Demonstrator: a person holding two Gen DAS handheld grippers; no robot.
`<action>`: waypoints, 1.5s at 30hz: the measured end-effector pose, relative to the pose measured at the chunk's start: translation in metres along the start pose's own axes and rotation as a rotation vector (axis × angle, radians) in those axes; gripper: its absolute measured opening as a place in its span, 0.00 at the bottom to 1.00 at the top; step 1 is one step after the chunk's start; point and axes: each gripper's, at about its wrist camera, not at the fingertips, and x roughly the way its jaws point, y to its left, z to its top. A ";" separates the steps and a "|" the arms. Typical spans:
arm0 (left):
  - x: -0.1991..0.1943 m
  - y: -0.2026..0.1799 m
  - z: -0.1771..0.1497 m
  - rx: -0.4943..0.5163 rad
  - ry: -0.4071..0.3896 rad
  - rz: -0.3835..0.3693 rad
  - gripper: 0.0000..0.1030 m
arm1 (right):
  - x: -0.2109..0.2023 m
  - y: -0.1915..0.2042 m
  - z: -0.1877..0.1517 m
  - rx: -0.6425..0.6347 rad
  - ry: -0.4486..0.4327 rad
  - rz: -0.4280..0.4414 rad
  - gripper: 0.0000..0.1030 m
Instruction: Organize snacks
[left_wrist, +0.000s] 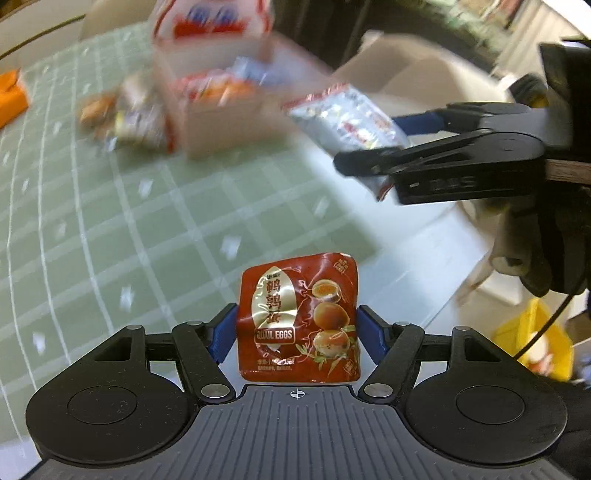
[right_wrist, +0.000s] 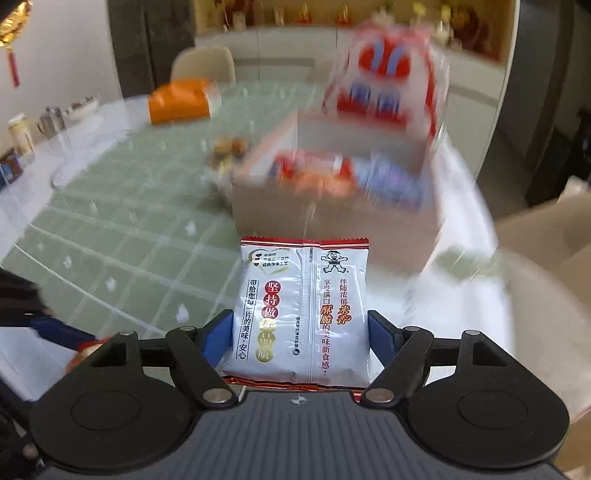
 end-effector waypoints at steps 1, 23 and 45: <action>-0.010 0.001 0.014 0.014 -0.036 -0.012 0.72 | -0.017 -0.004 0.011 -0.015 -0.042 -0.005 0.74; 0.124 0.060 0.199 -0.050 -0.275 0.096 0.74 | 0.069 -0.124 0.173 0.163 0.008 0.041 0.74; 0.042 0.163 0.132 -0.571 -0.369 0.183 0.71 | 0.134 -0.063 0.209 0.007 0.148 0.073 0.77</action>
